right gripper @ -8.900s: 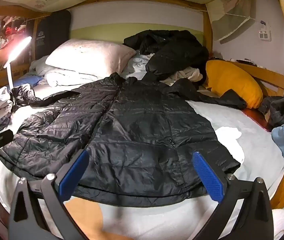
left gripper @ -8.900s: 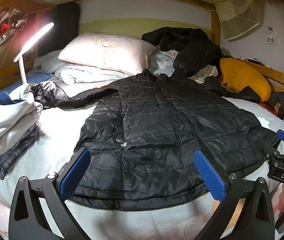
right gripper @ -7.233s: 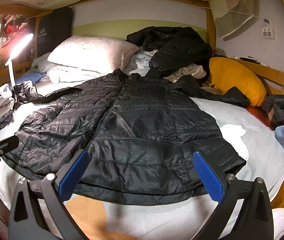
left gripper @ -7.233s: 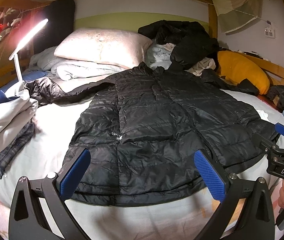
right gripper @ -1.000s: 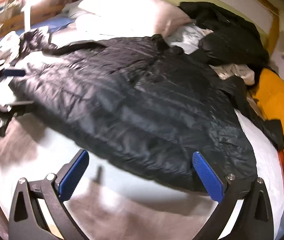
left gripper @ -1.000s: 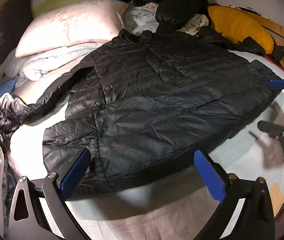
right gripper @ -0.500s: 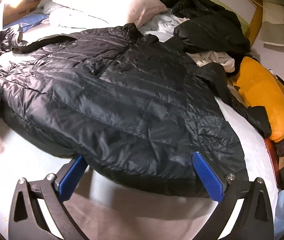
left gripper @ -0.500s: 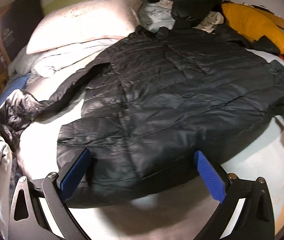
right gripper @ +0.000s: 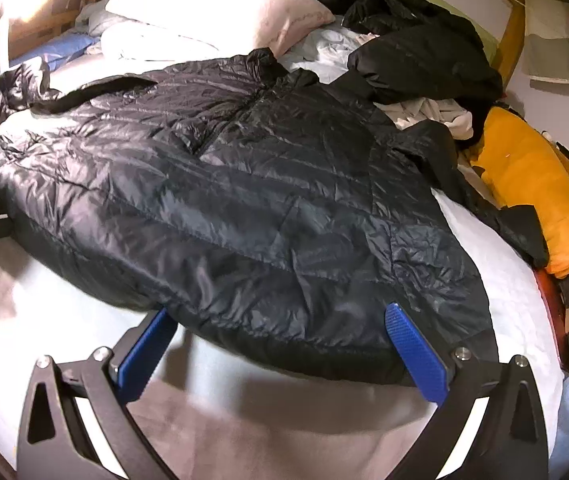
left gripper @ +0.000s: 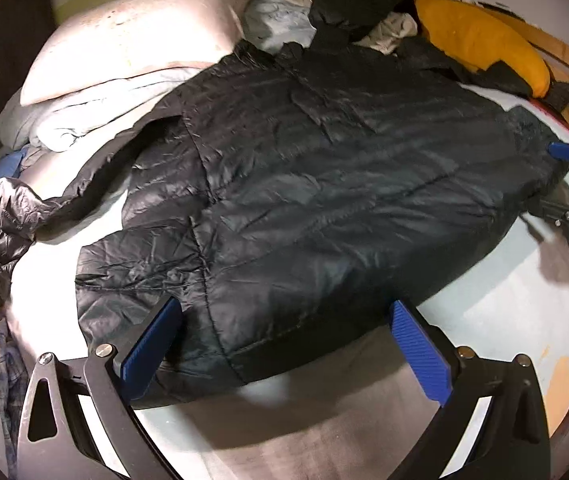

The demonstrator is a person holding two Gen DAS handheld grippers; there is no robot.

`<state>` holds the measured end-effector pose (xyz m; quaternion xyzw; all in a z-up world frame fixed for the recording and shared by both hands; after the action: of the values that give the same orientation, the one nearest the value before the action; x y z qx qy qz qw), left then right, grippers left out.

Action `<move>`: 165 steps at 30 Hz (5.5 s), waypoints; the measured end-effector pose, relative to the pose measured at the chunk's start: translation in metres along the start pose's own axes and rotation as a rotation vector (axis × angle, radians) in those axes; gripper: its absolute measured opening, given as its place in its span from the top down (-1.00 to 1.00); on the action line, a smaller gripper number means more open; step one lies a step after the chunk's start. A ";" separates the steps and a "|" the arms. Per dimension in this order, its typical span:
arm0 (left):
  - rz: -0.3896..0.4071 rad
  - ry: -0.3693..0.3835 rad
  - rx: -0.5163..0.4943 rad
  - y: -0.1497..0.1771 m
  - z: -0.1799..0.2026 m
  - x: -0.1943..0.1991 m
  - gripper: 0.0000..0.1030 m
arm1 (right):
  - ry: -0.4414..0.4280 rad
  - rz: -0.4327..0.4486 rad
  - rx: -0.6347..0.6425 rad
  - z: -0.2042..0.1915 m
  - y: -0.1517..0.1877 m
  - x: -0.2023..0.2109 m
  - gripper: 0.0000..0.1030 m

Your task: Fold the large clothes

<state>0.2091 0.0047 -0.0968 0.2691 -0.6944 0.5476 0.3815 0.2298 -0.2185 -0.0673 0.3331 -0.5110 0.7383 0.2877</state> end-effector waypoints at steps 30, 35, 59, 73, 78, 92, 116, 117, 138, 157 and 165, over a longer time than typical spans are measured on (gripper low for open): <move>0.071 0.072 -0.074 0.000 0.034 0.033 -0.61 | 0.037 0.072 0.183 -0.028 0.026 0.026 -1.00; 0.037 -0.027 -0.077 0.004 0.031 0.004 -0.63 | 0.087 0.037 0.118 -0.016 0.024 0.006 -1.00; 0.121 -0.187 0.082 -0.002 -0.019 0.001 -0.40 | 0.277 0.037 -0.074 0.033 0.006 -0.010 -0.33; 0.205 -0.191 0.132 -0.006 -0.019 0.039 0.58 | 0.255 0.134 -0.154 0.037 0.000 0.024 0.74; 0.280 -0.241 0.115 0.004 -0.018 0.071 0.60 | 0.231 0.153 -0.163 0.026 0.008 0.054 0.74; 0.173 -0.123 0.096 0.084 0.006 0.098 0.61 | 0.095 0.131 -0.206 -0.002 0.092 0.101 0.72; 0.165 -0.228 0.015 -0.014 -0.039 0.113 -0.53 | 0.158 0.187 -0.237 0.047 0.008 0.110 -0.43; 0.161 -0.239 0.020 -0.026 -0.046 0.107 -0.58 | 0.159 0.185 -0.239 0.051 0.001 0.106 -0.44; 0.134 -0.180 0.233 -0.049 -0.130 0.011 -0.81 | 0.181 0.267 -0.401 0.122 -0.044 0.062 -0.96; 0.085 -0.022 0.397 -0.044 -0.153 -0.009 0.96 | -0.091 -0.060 -0.557 0.148 0.000 -0.010 0.81; 0.052 -0.185 0.327 -0.024 -0.147 0.004 0.96 | -0.013 -0.029 -0.484 0.144 -0.036 -0.033 0.87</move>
<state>0.2602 0.1410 -0.0645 0.3589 -0.6348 0.6358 0.2529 0.3062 -0.3462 -0.0357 0.2665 -0.6702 0.5879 0.3664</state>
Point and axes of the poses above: each gripper's, at about its wrist camera, not at the fingertips, and x roughly against the way its jaws point, z to its right, y to its underside, the point moved 7 cm from there along -x, roughly the way its jaws point, and after that the axes turned 5 degrees about -z, right-handed, at the moved point
